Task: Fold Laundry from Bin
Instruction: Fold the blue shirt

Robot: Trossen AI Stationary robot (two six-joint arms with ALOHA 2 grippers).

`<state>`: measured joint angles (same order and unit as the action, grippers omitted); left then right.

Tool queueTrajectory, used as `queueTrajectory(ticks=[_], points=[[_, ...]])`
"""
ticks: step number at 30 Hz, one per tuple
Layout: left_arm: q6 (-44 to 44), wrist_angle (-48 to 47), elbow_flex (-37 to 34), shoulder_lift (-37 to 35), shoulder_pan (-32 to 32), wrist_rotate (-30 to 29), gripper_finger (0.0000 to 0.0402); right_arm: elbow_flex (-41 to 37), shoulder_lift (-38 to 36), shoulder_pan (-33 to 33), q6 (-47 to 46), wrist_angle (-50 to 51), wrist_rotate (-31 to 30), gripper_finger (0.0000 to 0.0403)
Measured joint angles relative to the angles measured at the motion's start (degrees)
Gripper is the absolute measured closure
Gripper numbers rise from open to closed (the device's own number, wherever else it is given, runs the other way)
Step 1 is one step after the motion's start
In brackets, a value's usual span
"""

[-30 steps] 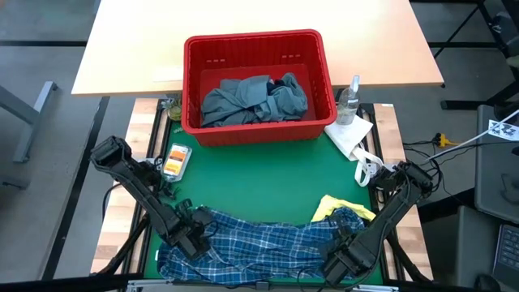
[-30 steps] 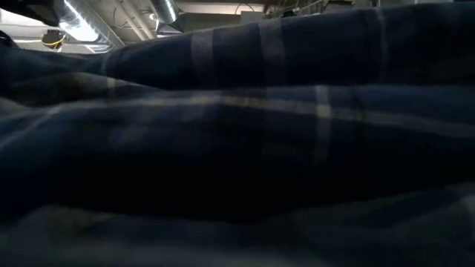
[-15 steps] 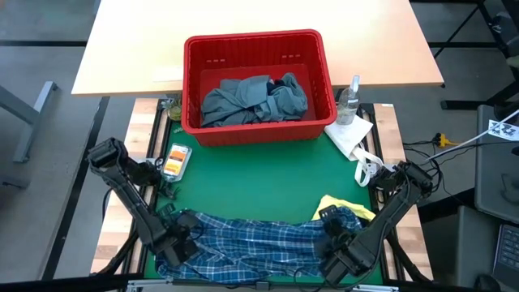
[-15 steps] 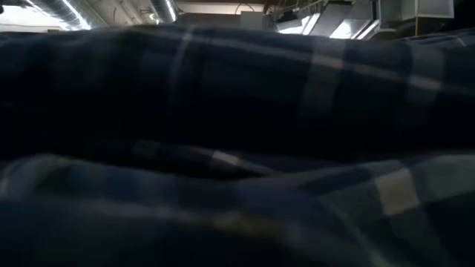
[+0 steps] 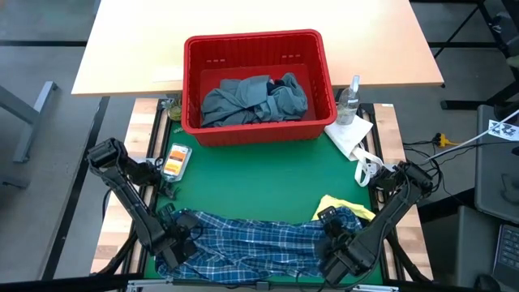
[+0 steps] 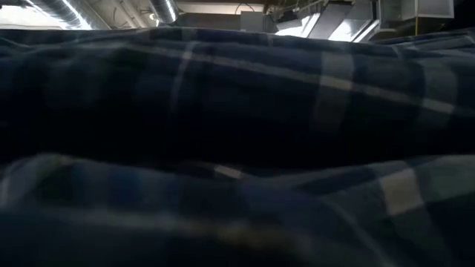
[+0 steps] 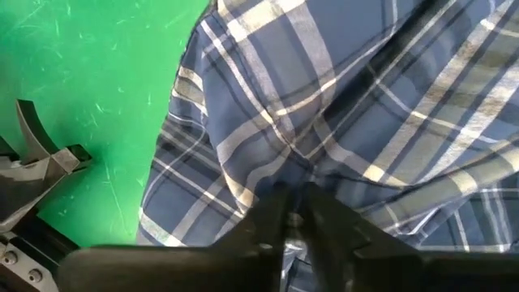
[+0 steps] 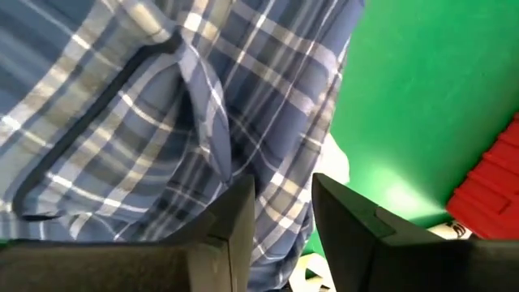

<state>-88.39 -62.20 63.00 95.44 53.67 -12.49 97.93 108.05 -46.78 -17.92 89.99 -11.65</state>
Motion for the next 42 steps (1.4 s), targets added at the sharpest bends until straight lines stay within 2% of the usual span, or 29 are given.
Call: queueTrajectory(ticks=[6, 16, 19, 21, 25, 27, 30, 33, 38, 42], points=[[-0.05, 1.13, -0.02, 0.00, 0.00, 0.00, 0.0315, 2.80, -0.09, -0.13, 0.03, 0.05, 0.55, 0.0276], [-0.01, 1.35, -0.02, 0.02, 0.00, 0.41, 0.0309, 9.76, -0.24, -0.11, -1.61, -1.33, -8.59, 0.0276], [-0.07, 1.48, -0.02, 0.02, 0.00, -0.28, 0.0309, 9.79, -0.21, -0.11, -4.50, -7.80, -14.79, 0.0276], [-0.09, 1.97, -0.02, 0.02, 0.00, -1.08, 0.0309, 9.62, 0.51, -0.11, -4.30, -15.62, -16.81, 0.0276], [-0.09, 3.72, -0.02, 0.02, 0.00, -3.59, 0.0309, 8.50, 3.37, -0.08, 3.05, -31.50, -14.32, 0.0276], [-0.03, 4.44, -0.02, 0.02, 0.00, -3.90, 0.0308, 8.39, 5.33, -0.07, 5.76, -34.63, -11.63, 0.0276], [-0.01, 5.20, -0.02, 0.02, 0.00, -3.94, 0.0308, 8.35, 7.79, -0.13, 5.47, -32.81, -6.10, 0.0276], [-0.01, 5.39, -0.02, 0.02, 0.00, -3.94, 0.0308, 8.34, 9.76, -0.16, 2.41, -26.74, -3.13, 0.0276], [-0.01, 5.45, -0.02, 0.02, 0.00, -3.96, 0.0308, 8.28, 10.66, -0.09, -5.42, -13.30, 0.75, 0.0276], [0.01, 5.47, -0.02, 0.02, 0.00, -3.96, 0.0308, 8.30, 10.29, -0.53, -12.16, -0.16, 7.43, 0.0276]])
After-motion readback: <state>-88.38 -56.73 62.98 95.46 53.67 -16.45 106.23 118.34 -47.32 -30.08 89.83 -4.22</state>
